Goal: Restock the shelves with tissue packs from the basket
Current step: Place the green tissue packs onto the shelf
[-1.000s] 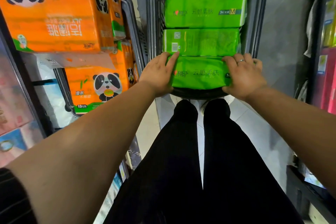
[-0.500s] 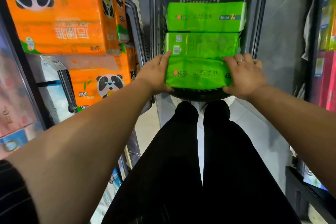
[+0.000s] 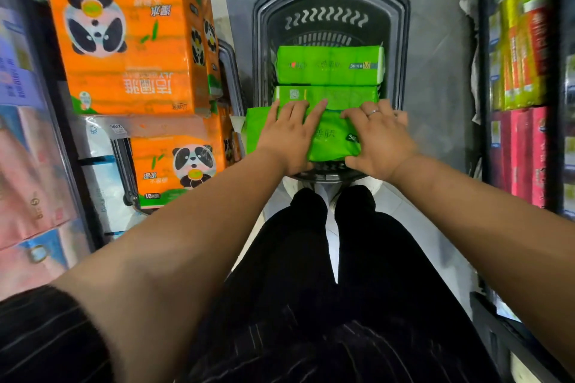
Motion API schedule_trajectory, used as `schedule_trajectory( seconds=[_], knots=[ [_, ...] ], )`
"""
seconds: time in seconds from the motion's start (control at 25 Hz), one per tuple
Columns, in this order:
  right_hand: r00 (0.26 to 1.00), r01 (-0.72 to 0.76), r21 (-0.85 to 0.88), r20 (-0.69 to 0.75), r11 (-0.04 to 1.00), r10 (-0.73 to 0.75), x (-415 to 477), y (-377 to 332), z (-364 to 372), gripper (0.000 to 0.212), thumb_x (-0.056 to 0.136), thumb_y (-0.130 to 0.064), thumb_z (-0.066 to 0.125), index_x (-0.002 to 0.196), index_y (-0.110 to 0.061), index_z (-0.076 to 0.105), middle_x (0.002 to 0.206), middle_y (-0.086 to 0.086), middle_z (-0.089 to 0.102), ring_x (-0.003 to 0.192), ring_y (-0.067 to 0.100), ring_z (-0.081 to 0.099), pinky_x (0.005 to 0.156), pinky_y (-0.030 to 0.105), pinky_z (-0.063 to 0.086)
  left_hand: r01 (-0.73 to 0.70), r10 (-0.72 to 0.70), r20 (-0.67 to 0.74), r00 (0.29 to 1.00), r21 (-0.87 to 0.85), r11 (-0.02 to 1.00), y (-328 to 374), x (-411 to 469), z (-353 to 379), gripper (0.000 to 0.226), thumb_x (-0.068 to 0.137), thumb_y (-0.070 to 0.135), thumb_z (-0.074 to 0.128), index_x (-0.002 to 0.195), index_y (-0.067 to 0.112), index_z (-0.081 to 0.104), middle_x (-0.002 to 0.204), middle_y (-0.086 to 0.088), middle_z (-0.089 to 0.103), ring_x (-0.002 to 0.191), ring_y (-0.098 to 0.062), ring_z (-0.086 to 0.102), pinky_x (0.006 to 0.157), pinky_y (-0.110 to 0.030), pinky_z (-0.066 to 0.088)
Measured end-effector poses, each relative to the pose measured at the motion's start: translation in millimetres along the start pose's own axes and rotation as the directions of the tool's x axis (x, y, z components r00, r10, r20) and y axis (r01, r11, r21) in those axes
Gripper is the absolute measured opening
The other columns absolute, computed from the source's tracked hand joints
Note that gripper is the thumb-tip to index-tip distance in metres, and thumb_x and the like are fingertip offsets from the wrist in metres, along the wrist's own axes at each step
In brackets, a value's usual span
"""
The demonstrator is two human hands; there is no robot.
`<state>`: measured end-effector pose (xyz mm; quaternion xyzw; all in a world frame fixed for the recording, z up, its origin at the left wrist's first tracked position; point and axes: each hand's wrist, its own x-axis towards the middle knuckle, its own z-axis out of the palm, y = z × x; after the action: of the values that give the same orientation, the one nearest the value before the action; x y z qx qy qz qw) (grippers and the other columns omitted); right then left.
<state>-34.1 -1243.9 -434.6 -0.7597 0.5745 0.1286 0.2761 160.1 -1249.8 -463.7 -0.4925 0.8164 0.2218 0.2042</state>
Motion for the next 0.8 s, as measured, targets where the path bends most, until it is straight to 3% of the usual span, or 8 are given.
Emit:
schedule_trajectory(
  seconds=[0.12, 0.24, 0.36, 0.44, 0.52, 0.64, 0.8],
  knots=[
    [0.997, 0.057, 0.008, -0.050, 0.998, -0.056, -16.7, -8.8, -24.7, 0.071, 0.065, -0.036, 0.080, 0.129, -0.019, 0.053, 0.127, 0.011, 0.051, 0.122, 0.032, 0.039, 0.100, 0.045, 0.027, 0.012, -0.012, -0.025, 1.000, -0.018, 1.000, -2.3, -13.5, -22.4, 0.113, 0.069, 0.063, 0.068, 0.153, 0.022, 0.004, 0.143, -0.014, 0.032, 0.134, -0.032, 0.031, 0.115, -0.054, 0.017],
    [0.981, 0.127, -0.028, -0.144, 0.991, -0.130, -28.5, -13.8, -49.0, 0.082, 0.057, -0.041, 0.086, 0.130, -0.019, 0.057, 0.134, 0.011, 0.053, 0.127, 0.034, 0.044, 0.107, 0.054, 0.025, 0.056, -0.072, -0.140, 0.988, -0.114, 0.992, -5.2, -40.6, -39.1, 0.106, 0.066, 0.066, 0.069, 0.149, 0.021, 0.022, 0.131, -0.013, 0.042, 0.120, -0.033, 0.043, 0.103, -0.047, 0.034],
    [0.965, 0.150, -0.032, -0.213, 0.988, -0.154, -39.5, -21.2, -69.9, 0.094, 0.056, -0.053, 0.085, 0.137, -0.023, 0.048, 0.151, 0.008, 0.038, 0.139, 0.034, 0.030, 0.110, 0.060, 0.023, 0.129, -0.195, -0.213, 0.957, -0.288, 0.949, -9.3, -73.0, -53.2, 0.102, 0.060, 0.064, 0.072, 0.143, 0.017, 0.035, 0.119, -0.015, 0.049, 0.107, -0.036, 0.050, 0.092, -0.044, 0.043],
    [0.942, 0.164, 0.066, -0.308, 0.984, -0.137, -44.4, -23.3, -80.5, 0.103, 0.054, -0.052, 0.087, 0.142, -0.024, 0.040, 0.156, 0.010, 0.027, 0.140, 0.037, 0.029, 0.109, 0.061, 0.025, 0.177, -0.294, -0.221, 0.930, -0.430, 0.885, -11.1, -95.1, -61.5, 0.098, 0.058, 0.056, 0.073, 0.140, 0.014, 0.040, 0.116, -0.016, 0.052, 0.106, -0.035, 0.052, 0.091, -0.042, 0.044],
    [0.948, 0.151, 0.251, -0.310, 0.956, -0.068, -49.3, -22.0, -92.7, 0.110, 0.058, -0.049, 0.087, 0.149, -0.023, 0.030, 0.157, 0.012, 0.022, 0.141, 0.035, 0.027, 0.113, 0.056, 0.026, 0.202, -0.426, -0.227, 0.876, -0.630, 0.750, -6.6, -123.6, -69.4, 0.092, 0.055, 0.046, 0.074, 0.136, 0.012, 0.044, 0.115, -0.015, 0.056, 0.104, -0.030, 0.053, 0.087, -0.038, 0.045],
    [0.981, 0.131, 0.419, -0.186, 0.898, -0.056, -57.7, -16.2, -99.9, 0.112, 0.063, -0.046, 0.086, 0.151, -0.013, 0.025, 0.152, 0.017, 0.028, 0.141, 0.032, 0.029, 0.116, 0.046, 0.027, 0.224, -0.643, -0.091, 0.760, -0.893, 0.391, 9.5, -169.5, -72.5, 0.085, 0.062, 0.027, 0.086, 0.134, 0.014, 0.043, 0.114, -0.002, 0.056, 0.102, -0.018, 0.053, 0.083, -0.029, 0.042],
    [0.998, 0.011, 0.488, 0.053, 0.873, -0.042, -82.0, -10.1, -88.1, 0.113, 0.065, -0.047, 0.083, 0.153, -0.017, 0.018, 0.156, 0.016, 0.018, 0.144, 0.030, 0.020, 0.116, 0.036, 0.018, 0.091, -0.756, 0.120, 0.644, -0.993, -0.080, 48.5, -232.5, -60.0, 0.079, 0.065, 0.017, 0.088, 0.130, 0.021, 0.042, 0.109, 0.002, 0.063, 0.098, -0.018, 0.064, 0.080, -0.026, 0.050]
  ],
)
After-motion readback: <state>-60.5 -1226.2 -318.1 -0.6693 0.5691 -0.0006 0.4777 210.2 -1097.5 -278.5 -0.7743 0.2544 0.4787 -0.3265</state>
